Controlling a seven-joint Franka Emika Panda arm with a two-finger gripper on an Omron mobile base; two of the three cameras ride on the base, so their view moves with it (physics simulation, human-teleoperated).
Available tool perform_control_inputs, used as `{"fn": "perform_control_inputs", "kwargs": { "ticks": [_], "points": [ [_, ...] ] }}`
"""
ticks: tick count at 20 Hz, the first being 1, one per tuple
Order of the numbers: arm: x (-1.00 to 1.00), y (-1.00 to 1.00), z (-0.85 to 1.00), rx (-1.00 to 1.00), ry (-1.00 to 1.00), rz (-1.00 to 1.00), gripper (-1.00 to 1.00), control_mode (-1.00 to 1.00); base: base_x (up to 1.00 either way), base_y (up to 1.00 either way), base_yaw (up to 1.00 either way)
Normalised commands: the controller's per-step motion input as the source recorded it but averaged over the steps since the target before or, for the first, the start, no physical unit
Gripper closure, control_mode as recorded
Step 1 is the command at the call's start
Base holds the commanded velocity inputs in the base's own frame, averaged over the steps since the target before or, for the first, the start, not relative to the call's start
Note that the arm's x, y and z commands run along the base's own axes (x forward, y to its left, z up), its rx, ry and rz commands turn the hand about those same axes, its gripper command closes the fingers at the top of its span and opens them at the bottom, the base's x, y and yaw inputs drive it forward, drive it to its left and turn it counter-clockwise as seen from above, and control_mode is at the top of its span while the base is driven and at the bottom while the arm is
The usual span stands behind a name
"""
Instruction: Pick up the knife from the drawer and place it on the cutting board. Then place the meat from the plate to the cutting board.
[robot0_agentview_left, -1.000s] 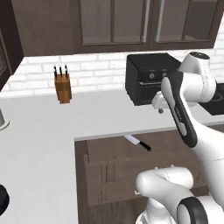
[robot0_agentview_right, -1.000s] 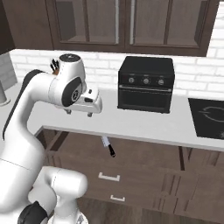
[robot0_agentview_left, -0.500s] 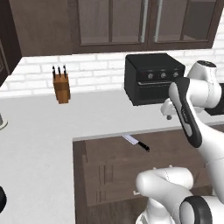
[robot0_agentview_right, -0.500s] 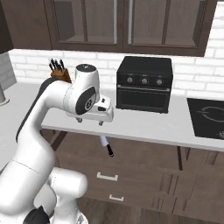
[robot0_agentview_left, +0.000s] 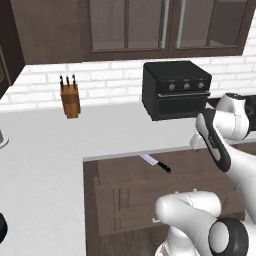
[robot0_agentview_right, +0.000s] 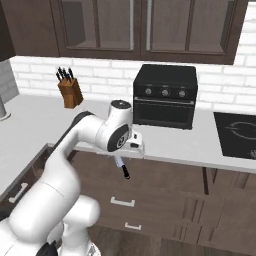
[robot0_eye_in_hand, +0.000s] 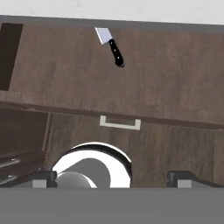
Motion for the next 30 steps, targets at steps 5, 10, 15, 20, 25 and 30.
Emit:
{"fn": "perform_control_inputs", "kwargs": {
  "ticks": [5, 10, 15, 20, 25, 30],
  "points": [
    [0.43, -0.21, -0.97, 0.0, 0.09, 0.0, -1.0, -1.0, 0.0, 0.0, 0.0],
    [0.32, -0.03, -0.55, 0.08, 0.01, -0.1, -1.0, -1.0, 0.0, 0.0, 0.0],
    [0.32, -0.01, -0.45, 0.03, 0.0, -0.07, -1.0, -1.0, 0.0, 0.0, 0.0],
    [0.38, -0.03, -0.38, 0.01, 0.0, -0.02, -1.0, -1.0, 0.0, 0.0, 0.0],
    [0.29, -0.01, -0.36, 0.0, 0.0, -0.01, -1.0, -1.0, 0.0, 0.0, 0.0],
    [0.32, 0.0, -0.25, 0.0, 0.0, 0.0, -1.0, -1.0, 0.0, 0.0, 0.0]
  ]
}}
